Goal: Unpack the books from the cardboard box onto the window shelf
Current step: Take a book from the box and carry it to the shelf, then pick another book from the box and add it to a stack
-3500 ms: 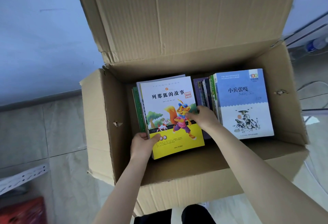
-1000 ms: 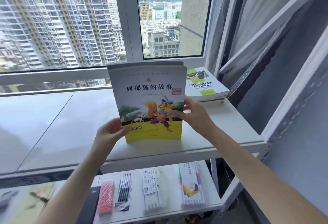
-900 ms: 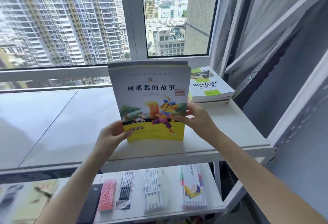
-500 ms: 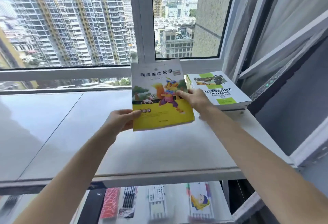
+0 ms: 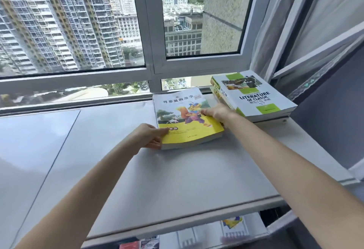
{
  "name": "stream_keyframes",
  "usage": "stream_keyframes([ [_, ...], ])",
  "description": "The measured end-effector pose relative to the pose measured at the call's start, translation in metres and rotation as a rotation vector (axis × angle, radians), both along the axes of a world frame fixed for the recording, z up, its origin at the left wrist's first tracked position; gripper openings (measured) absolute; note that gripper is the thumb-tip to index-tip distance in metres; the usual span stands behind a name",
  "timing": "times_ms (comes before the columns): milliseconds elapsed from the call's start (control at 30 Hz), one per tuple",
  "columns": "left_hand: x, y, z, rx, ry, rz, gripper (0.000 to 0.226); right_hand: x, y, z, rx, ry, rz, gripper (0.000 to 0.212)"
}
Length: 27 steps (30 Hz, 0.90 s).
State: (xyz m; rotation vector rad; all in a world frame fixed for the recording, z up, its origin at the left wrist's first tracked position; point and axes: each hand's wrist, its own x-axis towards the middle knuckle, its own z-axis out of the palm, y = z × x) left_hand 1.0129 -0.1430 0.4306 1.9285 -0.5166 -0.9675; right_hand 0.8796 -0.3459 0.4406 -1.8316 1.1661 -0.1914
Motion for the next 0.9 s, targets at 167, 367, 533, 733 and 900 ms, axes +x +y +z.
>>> stream_keyframes([
  [167,0.005,0.004,0.017,0.464,-0.798,-0.305,0.055,0.000,0.011,0.017,-0.328,0.264,0.120,0.046],
  [367,-0.021,0.011,0.047,0.174,-1.208,-0.380,0.064,-0.035,0.034,0.069,-0.555,0.195,0.259,0.058],
  [533,-0.112,0.016,0.067,-0.026,-1.277,-0.604,0.072,-0.128,0.068,0.101,-0.609,0.183,0.224,0.071],
  [733,-0.273,0.021,0.059,-0.265,-1.338,-0.939,0.070,-0.311,0.114,0.101,-0.579,0.333,-0.025,0.076],
  [900,-0.433,0.052,0.024,-0.361,-1.260,-1.205,0.069,-0.508,0.178,0.085,-0.483,0.472,-0.263,0.078],
])
